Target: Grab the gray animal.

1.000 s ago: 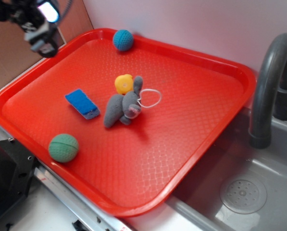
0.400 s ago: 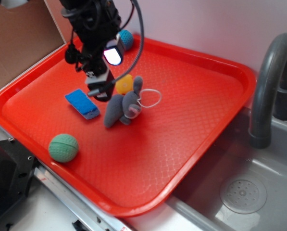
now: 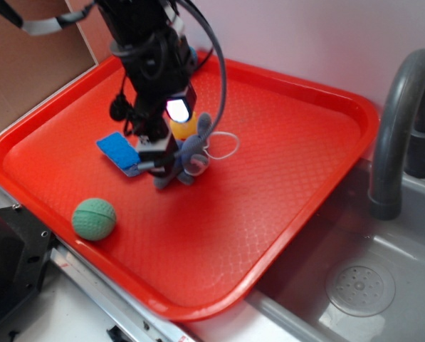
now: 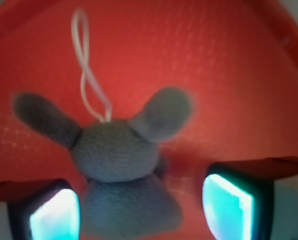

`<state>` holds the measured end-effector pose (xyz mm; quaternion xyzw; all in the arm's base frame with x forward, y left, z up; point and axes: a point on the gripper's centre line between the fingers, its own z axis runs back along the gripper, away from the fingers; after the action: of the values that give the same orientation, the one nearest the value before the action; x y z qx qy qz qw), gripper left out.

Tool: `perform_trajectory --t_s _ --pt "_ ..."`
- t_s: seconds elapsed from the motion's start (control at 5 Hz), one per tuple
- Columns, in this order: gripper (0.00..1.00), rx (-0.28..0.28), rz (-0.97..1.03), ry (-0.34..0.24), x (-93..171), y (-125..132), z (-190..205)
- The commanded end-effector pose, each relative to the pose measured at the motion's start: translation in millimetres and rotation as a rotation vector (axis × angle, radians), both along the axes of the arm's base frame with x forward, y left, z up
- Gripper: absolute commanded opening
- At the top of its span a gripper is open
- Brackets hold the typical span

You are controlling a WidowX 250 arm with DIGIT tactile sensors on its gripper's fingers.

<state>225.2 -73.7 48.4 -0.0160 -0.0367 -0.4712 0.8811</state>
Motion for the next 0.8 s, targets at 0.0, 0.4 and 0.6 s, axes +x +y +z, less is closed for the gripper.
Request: perform_trajectory --t_s 0.0,0.4,0.6 --pt "1.0 0.086 -0.027 0.036 -5.2 -14.2 -14.5" --pt "0.0 0.153 0.02 0.081 -5.2 -16.6 -18.6" --pt "0.0 0.151 0.047 0.065 -5.5 -16.7 -9.3"
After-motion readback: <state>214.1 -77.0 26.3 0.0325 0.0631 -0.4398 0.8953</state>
